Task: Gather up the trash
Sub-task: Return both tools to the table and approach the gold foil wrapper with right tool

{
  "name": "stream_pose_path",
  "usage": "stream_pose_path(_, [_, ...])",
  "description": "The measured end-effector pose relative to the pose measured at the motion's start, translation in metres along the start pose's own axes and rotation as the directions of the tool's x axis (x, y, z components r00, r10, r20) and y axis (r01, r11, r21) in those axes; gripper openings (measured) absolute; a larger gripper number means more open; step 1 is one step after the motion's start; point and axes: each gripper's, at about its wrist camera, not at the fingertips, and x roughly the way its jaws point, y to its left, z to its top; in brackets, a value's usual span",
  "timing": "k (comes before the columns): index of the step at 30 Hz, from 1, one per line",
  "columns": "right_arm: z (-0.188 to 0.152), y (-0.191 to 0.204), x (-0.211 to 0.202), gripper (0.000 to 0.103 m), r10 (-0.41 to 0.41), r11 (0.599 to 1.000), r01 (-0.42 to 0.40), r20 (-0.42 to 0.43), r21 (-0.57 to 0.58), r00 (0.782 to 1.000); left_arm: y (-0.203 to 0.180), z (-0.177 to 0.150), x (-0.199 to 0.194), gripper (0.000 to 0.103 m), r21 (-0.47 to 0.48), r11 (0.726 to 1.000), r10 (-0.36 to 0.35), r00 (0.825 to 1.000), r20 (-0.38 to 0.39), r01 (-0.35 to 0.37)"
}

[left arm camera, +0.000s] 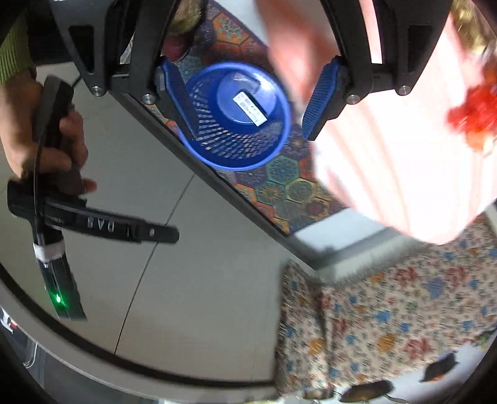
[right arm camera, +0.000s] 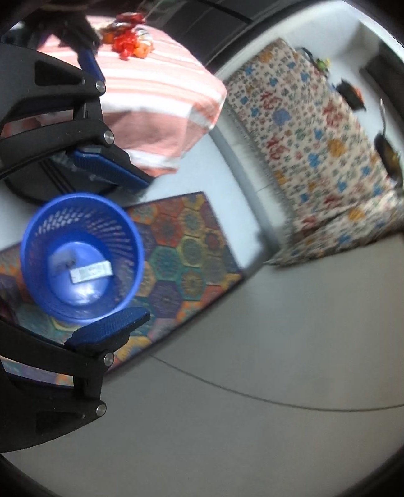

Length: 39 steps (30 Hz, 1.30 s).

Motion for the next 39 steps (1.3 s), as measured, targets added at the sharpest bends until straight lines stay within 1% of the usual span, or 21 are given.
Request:
stream_pose_path(3, [-0.003,0.03,-0.023,0.089,0.02,0.997,-0.015,0.076,-0.07,0.997,0.014,-0.031,-0.032,0.071,-0.045,0.998,0.038,0.999,0.012,-0.037])
stream_pose_path(5, [-0.009,0.059,-0.039,0.091,0.051,0.991,-0.034,0.126,-0.132,0.991,0.028,-0.056,-0.048,0.071,-0.08,0.994,0.078,0.997,0.006,-0.078])
stream_pose_path(8, [-0.023,0.098,-0.05,0.096,0.101,0.974,-0.063,0.167,-0.217,0.981,0.057,-0.097,-0.068,0.071,-0.139,0.98,0.143,0.99,-0.02,-0.144])
stream_pose_path(10, [-0.035,0.127,-0.052,0.096,0.133,0.959,-0.084,0.169,-0.269,0.977,0.078,-0.121,-0.08,0.071,-0.183,0.966,0.177,0.983,-0.043,-0.182])
stream_pose_path(12, [-0.048,0.152,-0.05,0.096,0.17,0.947,-0.121,0.145,-0.299,0.975,0.1,-0.143,-0.094,0.071,-0.216,0.95,0.219,0.974,-0.059,-0.226])
stream_pose_path(14, [-0.066,0.178,-0.045,0.096,0.214,0.93,-0.176,0.086,-0.323,0.973,0.12,-0.16,-0.106,0.071,-0.221,0.928,0.293,0.954,-0.068,-0.301])
stream_pose_path(16, [-0.086,0.203,-0.038,0.096,0.241,0.913,-0.22,0.021,-0.343,0.97,0.14,-0.176,-0.12,0.071,-0.234,0.896,0.37,0.926,-0.079,-0.378])
stream_pose_path(17, [-0.098,0.216,-0.034,0.096,0.253,0.902,-0.242,-0.018,-0.358,0.967,0.152,-0.183,-0.126,0.071,-0.249,0.881,0.394,0.915,-0.083,-0.402])
stream_pose_path(19, [-0.119,0.236,-0.029,0.096,0.262,0.88,-0.269,-0.073,-0.392,0.962,0.171,-0.191,-0.135,0.071,-0.282,0.863,0.412,0.907,-0.09,-0.419])
stream_pose_path(21, [-0.137,0.256,-0.021,0.096,0.259,0.851,-0.286,-0.124,-0.439,0.958,0.191,-0.196,-0.143,0.079,-0.319,0.845,0.424,0.901,-0.09,-0.43])
stream_pose_path(23, [-0.146,0.27,-0.013,0.095,0.255,0.833,-0.302,-0.162,-0.463,0.953,0.206,-0.2,-0.146,0.081,-0.33,0.827,0.45,0.888,-0.095,-0.454])
stream_pose_path(24, [-0.15,0.275,-0.007,0.095,0.251,0.824,-0.311,-0.188,-0.473,0.95,0.213,-0.2,-0.146,0.088,-0.329,0.824,0.456,0.884,-0.099,-0.462])
stream_pose_path(26, [-0.16,0.28,0.001,0.095,0.235,0.812,-0.323,-0.233,-0.486,0.944,0.227,-0.202,-0.145,0.097,-0.351,0.826,0.43,0.896,-0.111,-0.44])
stream_pose_path(28, [-0.165,0.283,0.007,0.097,0.22,0.807,-0.312,-0.234,-0.502,0.947,0.235,-0.201,-0.147,0.099,-0.358,0.824,0.43,0.896,-0.111,-0.439])
stream_pose_path(29, [-0.169,0.285,0.006,0.097,0.216,0.803,-0.308,-0.232,-0.511,0.948,0.24,-0.199,-0.145,0.102,-0.354,0.827,0.425,0.898,-0.114,-0.436])
stream_pose_path(30, [-0.17,0.286,0.008,0.097,0.217,0.796,-0.314,-0.241,-0.517,0.946,0.244,-0.198,-0.143,0.103,-0.349,0.831,0.42,0.9,-0.117,-0.434])
stream_pose_path(32, [-0.168,0.287,0.009,0.097,0.236,0.796,-0.335,-0.252,-0.504,0.938,0.248,-0.196,-0.141,0.103,-0.348,0.834,0.416,0.902,-0.114,-0.428])
stream_pose_path(33, [-0.166,0.288,0.009,0.096,0.258,0.797,-0.357,-0.258,-0.488,0.931,0.247,-0.198,-0.142,0.103,-0.349,0.835,0.414,0.903,-0.112,-0.426])
stream_pose_path(35, [-0.163,0.292,0.003,0.094,0.325,0.793,-0.415,-0.267,-0.446,0.907,0.248,-0.2,-0.143,0.103,-0.349,0.835,0.413,0.904,-0.111,-0.425])
stream_pose_path(37, [-0.157,0.298,-0.005,0.094,0.389,0.785,-0.463,-0.254,-0.413,0.886,0.248,-0.199,-0.143,0.103,-0.347,0.835,0.416,0.902,-0.112,-0.428])
stream_pose_path(39, [-0.153,0.311,-0.006,0.094,0.415,0.775,-0.481,-0.244,-0.41,0.877,0.249,-0.201,-0.144,0.103,-0.347,0.835,0.415,0.903,-0.112,-0.427])
